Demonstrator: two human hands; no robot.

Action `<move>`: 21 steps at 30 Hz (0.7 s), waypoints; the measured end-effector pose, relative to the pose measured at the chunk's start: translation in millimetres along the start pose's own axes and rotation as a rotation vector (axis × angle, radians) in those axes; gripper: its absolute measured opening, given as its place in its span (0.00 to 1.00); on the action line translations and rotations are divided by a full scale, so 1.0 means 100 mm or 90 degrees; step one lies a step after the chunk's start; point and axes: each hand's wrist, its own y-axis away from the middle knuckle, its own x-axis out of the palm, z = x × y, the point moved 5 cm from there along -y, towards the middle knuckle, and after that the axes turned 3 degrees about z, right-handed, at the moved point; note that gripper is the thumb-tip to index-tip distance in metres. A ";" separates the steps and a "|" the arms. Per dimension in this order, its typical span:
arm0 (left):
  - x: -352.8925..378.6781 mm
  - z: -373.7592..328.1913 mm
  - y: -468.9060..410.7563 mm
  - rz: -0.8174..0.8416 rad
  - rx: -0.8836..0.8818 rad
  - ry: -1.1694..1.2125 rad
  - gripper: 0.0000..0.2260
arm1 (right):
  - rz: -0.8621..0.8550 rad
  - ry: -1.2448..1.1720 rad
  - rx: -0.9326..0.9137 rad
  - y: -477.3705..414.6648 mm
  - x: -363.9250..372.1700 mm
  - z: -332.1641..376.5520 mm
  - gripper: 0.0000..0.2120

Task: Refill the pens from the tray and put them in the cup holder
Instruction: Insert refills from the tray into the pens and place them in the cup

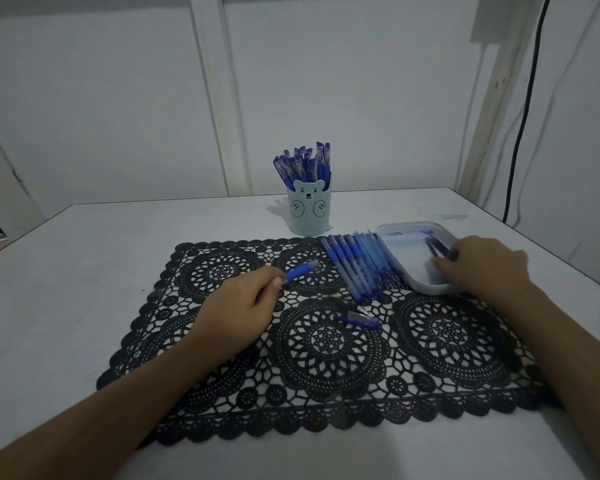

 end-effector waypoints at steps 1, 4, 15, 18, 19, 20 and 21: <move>0.00 0.00 0.00 0.001 0.002 0.001 0.08 | 0.030 -0.005 0.006 -0.02 0.04 -0.01 0.14; 0.00 -0.01 0.00 0.000 0.001 0.000 0.08 | 0.047 -0.032 0.012 -0.06 0.07 0.03 0.10; -0.02 -0.04 0.01 -0.018 0.031 0.049 0.05 | -0.092 -0.482 -0.133 0.19 -0.33 0.28 0.05; -0.01 -0.03 0.01 -0.013 0.039 0.048 0.04 | 0.008 -0.609 -0.237 0.39 -0.42 0.47 0.03; -0.01 -0.02 0.01 -0.015 0.036 0.048 0.05 | 0.042 -0.625 -0.267 0.45 -0.42 0.52 0.04; -0.01 -0.01 0.01 -0.017 0.030 0.049 0.05 | 0.066 -0.631 -0.293 0.48 -0.42 0.56 0.05; -0.01 0.00 0.01 -0.019 0.024 0.052 0.06 | 0.080 -0.630 -0.312 0.51 -0.41 0.59 0.07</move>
